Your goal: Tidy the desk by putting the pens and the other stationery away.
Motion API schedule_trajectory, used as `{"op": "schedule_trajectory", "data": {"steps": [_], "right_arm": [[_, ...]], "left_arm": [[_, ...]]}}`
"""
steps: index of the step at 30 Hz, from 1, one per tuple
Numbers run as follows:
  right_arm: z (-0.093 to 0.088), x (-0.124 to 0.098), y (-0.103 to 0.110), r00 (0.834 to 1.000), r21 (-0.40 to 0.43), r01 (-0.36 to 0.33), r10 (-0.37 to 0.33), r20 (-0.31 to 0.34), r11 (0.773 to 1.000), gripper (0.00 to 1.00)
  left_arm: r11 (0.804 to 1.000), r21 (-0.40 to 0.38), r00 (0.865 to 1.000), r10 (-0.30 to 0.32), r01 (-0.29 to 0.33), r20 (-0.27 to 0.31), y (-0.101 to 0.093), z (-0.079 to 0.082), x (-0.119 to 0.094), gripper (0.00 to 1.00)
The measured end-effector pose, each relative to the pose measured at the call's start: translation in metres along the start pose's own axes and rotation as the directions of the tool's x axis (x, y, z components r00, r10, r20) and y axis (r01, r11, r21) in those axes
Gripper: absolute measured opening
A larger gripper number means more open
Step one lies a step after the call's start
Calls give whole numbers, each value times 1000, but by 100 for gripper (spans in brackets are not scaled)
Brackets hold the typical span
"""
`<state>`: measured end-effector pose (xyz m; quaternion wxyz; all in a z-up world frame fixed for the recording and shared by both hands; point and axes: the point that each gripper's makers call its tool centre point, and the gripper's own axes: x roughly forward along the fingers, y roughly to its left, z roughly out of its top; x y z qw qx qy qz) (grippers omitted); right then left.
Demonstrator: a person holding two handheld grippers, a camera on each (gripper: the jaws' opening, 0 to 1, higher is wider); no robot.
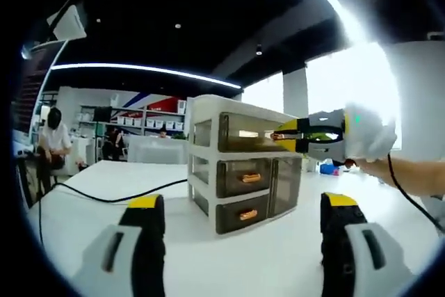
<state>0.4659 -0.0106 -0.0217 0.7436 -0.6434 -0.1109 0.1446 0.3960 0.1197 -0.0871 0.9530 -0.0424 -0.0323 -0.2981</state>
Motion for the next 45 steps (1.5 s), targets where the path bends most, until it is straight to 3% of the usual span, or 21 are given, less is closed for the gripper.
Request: {"op": "schedule_trajectory", "data": {"steps": [4,11,12,14,16,18,20,22,24,27,32,39,45], "right_arm": [[-2,-1,1,1000,-16,5,-5,15,1000,12],[-2,-1,1,998,-25,-52,53,25,998,13],[-2,-1,1,998,-26,-53,54,34,998,13],[2,-3,4,994,67,-77,71,80,995,16],[4,-7,0,994,97,-32,22,104,995,21],[14,-15,-5,988,84,33,-45,145,996,25],[19,-19,0,988,69,40,-49,146,997,28],[27,-20,8,987,64,28,-38,154,998,29],[35,-17,22,987,76,-17,5,160,997,28],[39,-8,39,988,68,-34,23,153,997,28],[41,7,69,984,56,-112,103,146,992,26],[40,15,78,985,12,-112,110,136,994,25],[40,16,77,986,-12,-95,95,136,995,22]], "left_arm": [[1000,-1,1000,23,-23,-4,5,-1,-1,97],[999,10,998,47,-47,-29,11,-9,1,97],[998,9,997,67,-67,-40,14,-12,1,97],[990,-14,989,141,-142,-45,27,-17,-2,97],[988,-21,987,152,-153,-51,33,-19,-3,97],[977,-57,978,199,-203,-68,45,-22,-7,97],[966,-119,973,225,-229,-49,52,-19,-10,97],[964,-177,978,205,-198,23,52,-6,-11,97],[968,-148,978,208,-202,26,51,-3,-11,97],[975,-41,974,220,-219,47,49,3,-11,97],[974,-37,973,227,-225,45,49,4,-12,97],[961,25,961,275,-276,29,57,5,-16,97],[956,20,956,292,-292,29,58,6,-18,97]]}}
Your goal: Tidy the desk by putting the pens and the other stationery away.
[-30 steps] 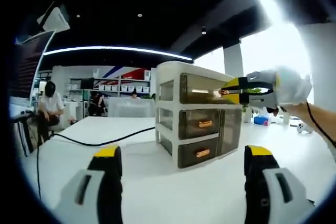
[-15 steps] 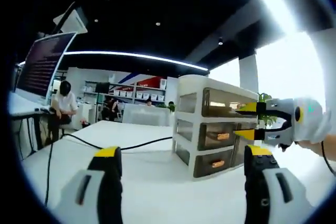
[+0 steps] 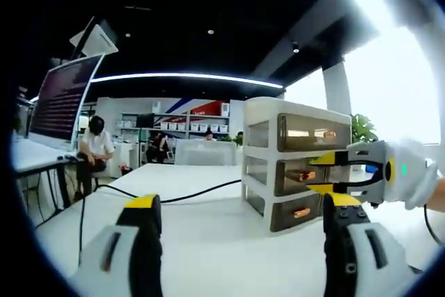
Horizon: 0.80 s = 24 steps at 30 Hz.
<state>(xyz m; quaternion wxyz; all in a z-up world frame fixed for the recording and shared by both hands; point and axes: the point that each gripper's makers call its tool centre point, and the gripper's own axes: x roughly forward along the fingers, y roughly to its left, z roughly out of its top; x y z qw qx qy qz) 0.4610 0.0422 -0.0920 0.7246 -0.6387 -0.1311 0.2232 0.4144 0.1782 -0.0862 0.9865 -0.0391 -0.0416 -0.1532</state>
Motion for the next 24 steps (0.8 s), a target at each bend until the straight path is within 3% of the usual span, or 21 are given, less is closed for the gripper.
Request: {"op": "schedule_trajectory", "data": {"steps": [6,14,18,24], "right_arm": [[0,5,2,1000,-6,-6,6,3,1000,13],[2,4,-2,999,-9,-23,24,42,1000,11],[3,5,-1,998,-22,-16,17,58,1000,11],[5,3,0,998,-29,-58,58,7,998,11]], "left_arm": [[1000,1,1000,2,-2,-12,0,-1,0,97],[998,62,1000,-4,5,-23,-3,-3,0,96],[996,45,994,-77,81,-83,-19,-16,2,95],[994,42,989,-100,106,-109,-25,-21,2,94]]}}
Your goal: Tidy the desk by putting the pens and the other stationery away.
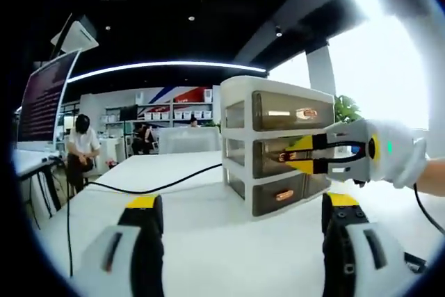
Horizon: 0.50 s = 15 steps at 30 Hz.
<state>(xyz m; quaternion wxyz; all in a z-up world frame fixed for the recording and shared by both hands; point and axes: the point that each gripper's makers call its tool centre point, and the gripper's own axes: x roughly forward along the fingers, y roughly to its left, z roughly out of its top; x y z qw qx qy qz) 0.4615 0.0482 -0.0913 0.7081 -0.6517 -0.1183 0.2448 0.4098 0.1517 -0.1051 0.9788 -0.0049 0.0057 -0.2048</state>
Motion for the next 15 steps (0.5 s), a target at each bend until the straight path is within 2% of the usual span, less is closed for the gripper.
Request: {"op": "schedule_trajectory", "data": {"steps": [2,5,6,7,8,11,15], "right_arm": [[1,-2,0,1000,9,-6,6,-8,1000,10],[1,-6,1,1000,24,-3,4,-11,1000,10],[1,-8,2,1000,20,-4,4,-12,1000,4],[6,-14,-3,1000,-2,21,-21,7,1000,3],[7,-16,1,1000,44,10,-10,2,999,3],[5,-24,5,1000,-2,-4,4,-8,1000,4],[-3,-20,-3,999,7,35,-35,-34,999,6]], "left_arm": [[1000,-10,1000,0,0,4,1,4,-2,93],[999,22,1000,25,-25,13,6,6,-3,93],[999,23,999,30,-30,11,7,6,-3,93],[999,21,999,31,-31,12,8,7,-4,93],[999,10,999,34,-34,12,9,7,-4,94],[999,4,998,53,-53,16,13,8,-4,96],[998,3,998,65,-65,11,15,5,-3,96]]}}
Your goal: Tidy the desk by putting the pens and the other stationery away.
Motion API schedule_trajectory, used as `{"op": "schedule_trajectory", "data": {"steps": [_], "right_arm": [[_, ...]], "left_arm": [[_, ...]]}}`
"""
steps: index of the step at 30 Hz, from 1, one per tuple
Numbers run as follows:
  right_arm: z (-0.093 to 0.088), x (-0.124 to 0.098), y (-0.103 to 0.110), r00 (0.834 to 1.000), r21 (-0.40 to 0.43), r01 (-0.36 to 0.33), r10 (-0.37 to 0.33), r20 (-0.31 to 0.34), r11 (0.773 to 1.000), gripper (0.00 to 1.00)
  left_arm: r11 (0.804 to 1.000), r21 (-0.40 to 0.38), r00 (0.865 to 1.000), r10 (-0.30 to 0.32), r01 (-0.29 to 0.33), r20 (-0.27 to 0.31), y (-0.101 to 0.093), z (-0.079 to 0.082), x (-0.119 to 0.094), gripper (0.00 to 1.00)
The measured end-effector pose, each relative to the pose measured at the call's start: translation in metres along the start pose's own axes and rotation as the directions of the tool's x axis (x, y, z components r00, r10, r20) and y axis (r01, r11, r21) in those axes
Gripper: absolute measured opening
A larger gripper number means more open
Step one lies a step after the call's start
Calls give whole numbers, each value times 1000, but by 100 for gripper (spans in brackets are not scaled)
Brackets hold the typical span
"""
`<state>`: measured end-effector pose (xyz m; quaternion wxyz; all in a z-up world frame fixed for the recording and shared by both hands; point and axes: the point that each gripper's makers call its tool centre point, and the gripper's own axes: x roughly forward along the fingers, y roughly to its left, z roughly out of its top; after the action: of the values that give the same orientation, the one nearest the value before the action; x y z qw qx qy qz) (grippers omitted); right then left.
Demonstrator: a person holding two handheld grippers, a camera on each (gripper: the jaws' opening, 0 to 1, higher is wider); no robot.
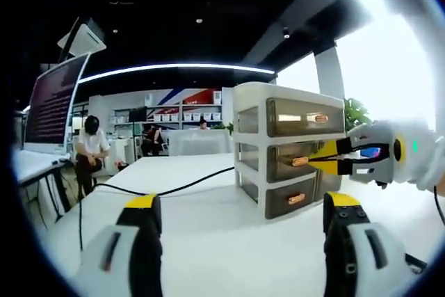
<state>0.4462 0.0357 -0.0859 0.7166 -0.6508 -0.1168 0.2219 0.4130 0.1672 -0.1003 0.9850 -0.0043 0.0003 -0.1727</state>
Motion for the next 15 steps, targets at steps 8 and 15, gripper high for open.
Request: {"op": "schedule_trajectory", "data": {"steps": [8,15], "right_arm": [[-5,20,9,999,-10,-28,28,-16,1000,16],[-6,19,5,999,-74,-16,13,-41,997,11]], "left_arm": [[1000,-11,1000,-17,17,-21,-5,-5,1,95],[1000,4,999,-19,19,-32,-7,-5,1,94]]}}
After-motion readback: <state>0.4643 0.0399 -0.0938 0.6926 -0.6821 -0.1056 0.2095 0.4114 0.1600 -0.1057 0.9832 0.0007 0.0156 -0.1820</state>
